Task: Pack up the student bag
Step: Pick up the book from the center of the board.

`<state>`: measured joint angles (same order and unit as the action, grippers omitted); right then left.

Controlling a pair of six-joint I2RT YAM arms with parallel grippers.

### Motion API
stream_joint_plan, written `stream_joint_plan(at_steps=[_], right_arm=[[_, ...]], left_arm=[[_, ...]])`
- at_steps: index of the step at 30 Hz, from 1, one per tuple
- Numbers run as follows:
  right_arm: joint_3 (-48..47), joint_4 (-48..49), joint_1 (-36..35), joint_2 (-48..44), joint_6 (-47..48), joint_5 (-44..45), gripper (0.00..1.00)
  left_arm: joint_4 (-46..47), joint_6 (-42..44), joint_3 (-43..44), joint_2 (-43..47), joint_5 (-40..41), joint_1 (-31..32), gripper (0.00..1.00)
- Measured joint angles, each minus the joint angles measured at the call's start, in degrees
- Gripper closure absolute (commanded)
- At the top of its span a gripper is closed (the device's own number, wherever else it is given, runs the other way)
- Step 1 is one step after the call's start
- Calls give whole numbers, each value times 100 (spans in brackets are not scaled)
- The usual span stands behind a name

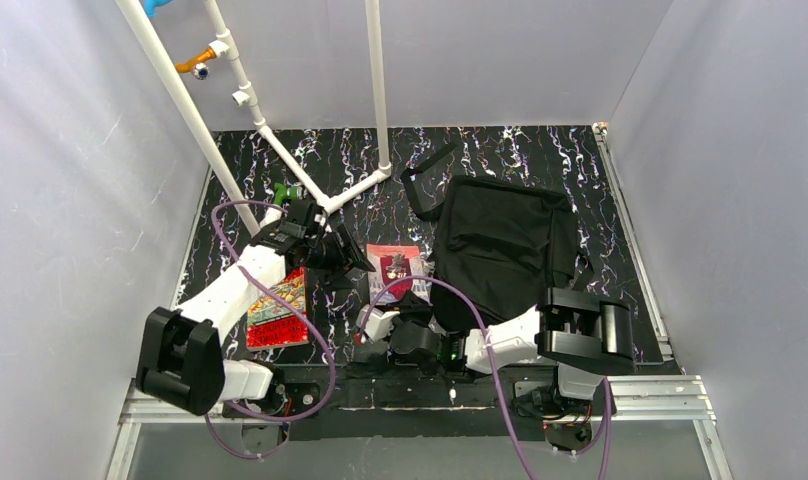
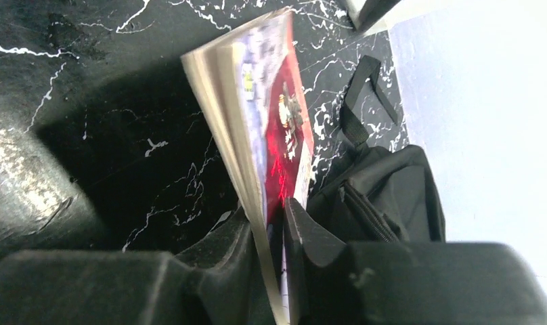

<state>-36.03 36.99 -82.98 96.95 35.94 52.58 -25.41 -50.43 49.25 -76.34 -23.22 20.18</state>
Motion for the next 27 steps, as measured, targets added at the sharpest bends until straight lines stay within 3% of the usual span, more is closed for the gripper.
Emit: stream_joint_plan(at_steps=[5,10,13,18,27], right_arm=[[157,-149,11,-254,-369,-160,80],[219,-299,92,-540,-802,-380,85],[278,-313,166,-697,-1086,-542,99],[323,-535,376,-1169,-1692,-876,99],[319,-1106,1239,-2487,-2959,-1836,99]], left_arm=[[-402,219,105,590,195,-66,17],[-476,-81,26,1198,297,-101,15],[-96,-702,-520,1740,286,-101,13],[175,-1508,-1097,2258,297,-101,12],[262,-1733,-533,2680,573,-101,10]])
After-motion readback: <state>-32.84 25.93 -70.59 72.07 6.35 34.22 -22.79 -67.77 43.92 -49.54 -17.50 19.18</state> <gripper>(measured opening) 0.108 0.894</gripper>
